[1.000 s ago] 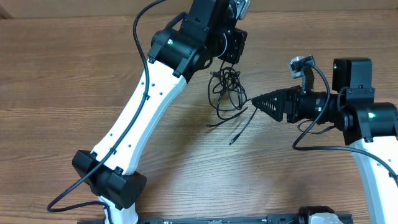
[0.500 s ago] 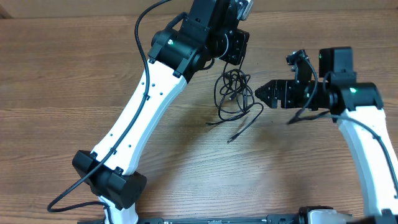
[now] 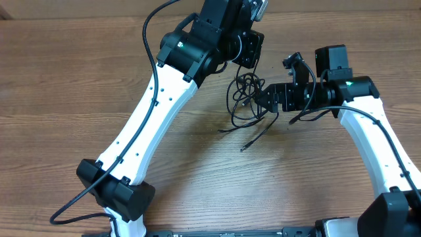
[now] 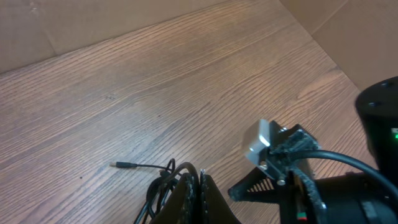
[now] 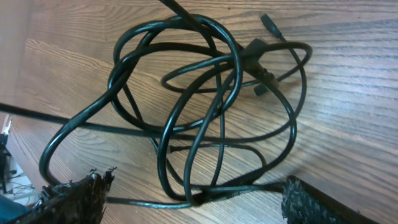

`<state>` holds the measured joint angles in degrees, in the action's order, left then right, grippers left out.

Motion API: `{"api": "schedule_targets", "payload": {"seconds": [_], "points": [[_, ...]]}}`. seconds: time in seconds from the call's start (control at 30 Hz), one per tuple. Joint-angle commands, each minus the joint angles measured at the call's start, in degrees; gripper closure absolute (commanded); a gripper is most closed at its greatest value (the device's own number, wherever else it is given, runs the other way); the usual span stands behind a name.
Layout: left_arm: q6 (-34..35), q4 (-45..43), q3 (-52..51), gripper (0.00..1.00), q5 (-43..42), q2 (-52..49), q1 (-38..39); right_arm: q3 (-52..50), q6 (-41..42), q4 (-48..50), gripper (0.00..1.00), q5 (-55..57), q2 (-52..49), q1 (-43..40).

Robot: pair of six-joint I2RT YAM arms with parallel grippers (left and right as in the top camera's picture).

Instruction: Untangle cables

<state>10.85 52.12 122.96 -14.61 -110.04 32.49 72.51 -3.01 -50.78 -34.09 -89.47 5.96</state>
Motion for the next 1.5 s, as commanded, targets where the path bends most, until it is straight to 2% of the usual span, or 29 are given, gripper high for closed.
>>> {"api": "schedule_targets", "payload": {"seconds": [0.0,0.13,0.23,0.33,0.43,0.47,0.53,0.6,0.83,0.97,1.2,1.47], "points": [[2.1,-0.7,0.5,0.96,-1.0,0.6,-0.1,-0.2,-0.5,0.9,0.11,-0.5,-0.7,0.5],[2.1,-1.2,0.5,0.96,-1.5,0.6,0.0,-0.2,-0.4,2.6,0.10,-0.5,-1.9,0.5],[2.1,-1.2,0.5,0.96,-1.5,0.6,0.2,-0.2,0.0,3.9,0.14,-2.3,-4.1,0.5],[2.1,-1.2,0.5,0.96,-1.5,0.6,0.3,-0.2,0.0,4.0,0.20,-4.0,-6.3,0.8],[2.0,-1.2,0.5,0.96,-1.5,0.6,0.3,-0.2,0.0,4.0,0.33,-4.2,-8.4,0.9],[2.0,-1.2,0.5,0.96,-1.5,0.6,0.3,-0.2,0.0,4.0,0.45,-4.2,-9.1,0.9],[2.0,-1.2,0.5,0.96,-1.5,0.6,0.3,-0.2,0.0,4.0,0.79,-4.2,-9.6,0.9],[2.0,-1.2,0.5,0.96,-1.5,0.6,0.3,-0.2,0.0,4.0,0.96,-4.9,-9.6,0.9],[2.0,-0.7,0.5,0.95,-1.5,0.6,0.3,-0.2,-0.6,2.2,0.96,-8.6,-9.4,0.9],[2.0,2.6,0.5,0.96,-1.2,0.6,0.3,-0.1,-1.6,1.2,0.96,-9.5,-6.8,-0.7],[2.1,6.0,0.5,0.96,1.2,0.6,0.3,-0.1,-1.6,0.3,0.96,-15.4,4.8,-1.9],[2.1,7.7,0.5,0.96,3.2,0.6,0.3,-0.1,-1.4,-0.7,0.96,-16.6,18.2,-1.9]]}}
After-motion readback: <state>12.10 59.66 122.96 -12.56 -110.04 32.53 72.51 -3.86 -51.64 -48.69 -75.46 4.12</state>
